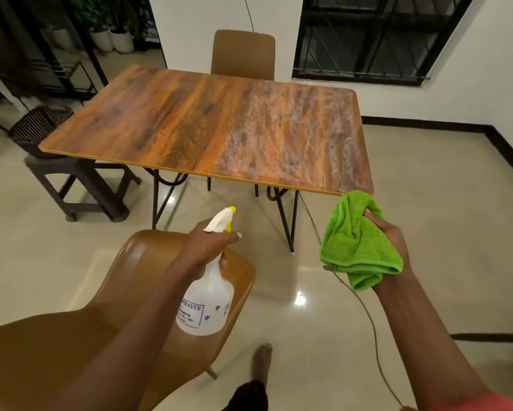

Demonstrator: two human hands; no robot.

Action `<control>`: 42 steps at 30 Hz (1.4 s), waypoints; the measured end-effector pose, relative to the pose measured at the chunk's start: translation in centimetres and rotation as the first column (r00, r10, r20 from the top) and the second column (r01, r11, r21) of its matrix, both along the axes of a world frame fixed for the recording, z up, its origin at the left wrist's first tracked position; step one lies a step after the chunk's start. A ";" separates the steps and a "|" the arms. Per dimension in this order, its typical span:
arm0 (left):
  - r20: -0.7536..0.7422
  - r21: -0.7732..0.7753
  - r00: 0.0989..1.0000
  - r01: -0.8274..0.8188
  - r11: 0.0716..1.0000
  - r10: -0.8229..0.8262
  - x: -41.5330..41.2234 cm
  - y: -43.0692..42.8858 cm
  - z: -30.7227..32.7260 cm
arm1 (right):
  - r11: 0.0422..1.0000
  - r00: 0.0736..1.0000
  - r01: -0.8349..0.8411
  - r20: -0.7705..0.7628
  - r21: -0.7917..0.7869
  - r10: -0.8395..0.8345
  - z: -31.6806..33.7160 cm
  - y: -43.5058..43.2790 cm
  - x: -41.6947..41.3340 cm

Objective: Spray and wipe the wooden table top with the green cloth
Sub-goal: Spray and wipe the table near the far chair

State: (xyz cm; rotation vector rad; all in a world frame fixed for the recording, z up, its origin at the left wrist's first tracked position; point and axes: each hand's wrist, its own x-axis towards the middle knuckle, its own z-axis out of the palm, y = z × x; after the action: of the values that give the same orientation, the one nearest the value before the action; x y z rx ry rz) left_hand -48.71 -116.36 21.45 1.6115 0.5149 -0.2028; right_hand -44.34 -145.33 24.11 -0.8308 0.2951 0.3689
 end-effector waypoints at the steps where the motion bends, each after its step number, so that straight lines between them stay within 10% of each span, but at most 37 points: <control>1: -0.007 -0.007 1.000 -0.012 1.000 0.012 0.6 -0.2 -0.3 | 1.000 1.000 -0.019 -0.004 0.008 0.019 0.1 0.0 1.0; 19: -0.240 0.408 0.950 -0.086 0.909 0.198 20.7 5.0 -6.5 | 0.957 0.975 -0.221 -0.048 -0.190 0.216 0.5 4.4 27.3; 42: -0.261 0.468 0.921 -0.142 0.872 0.290 37.4 6.7 -3.3 | 0.927 0.923 -0.368 -0.153 -0.072 0.354 -3.4 7.7 45.4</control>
State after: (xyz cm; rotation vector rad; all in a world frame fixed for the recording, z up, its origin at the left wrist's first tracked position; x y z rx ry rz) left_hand -11.34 -109.68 18.19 1.9545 1.0575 -0.1887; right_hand 1.04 -137.68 20.71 -0.9621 0.2899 0.7657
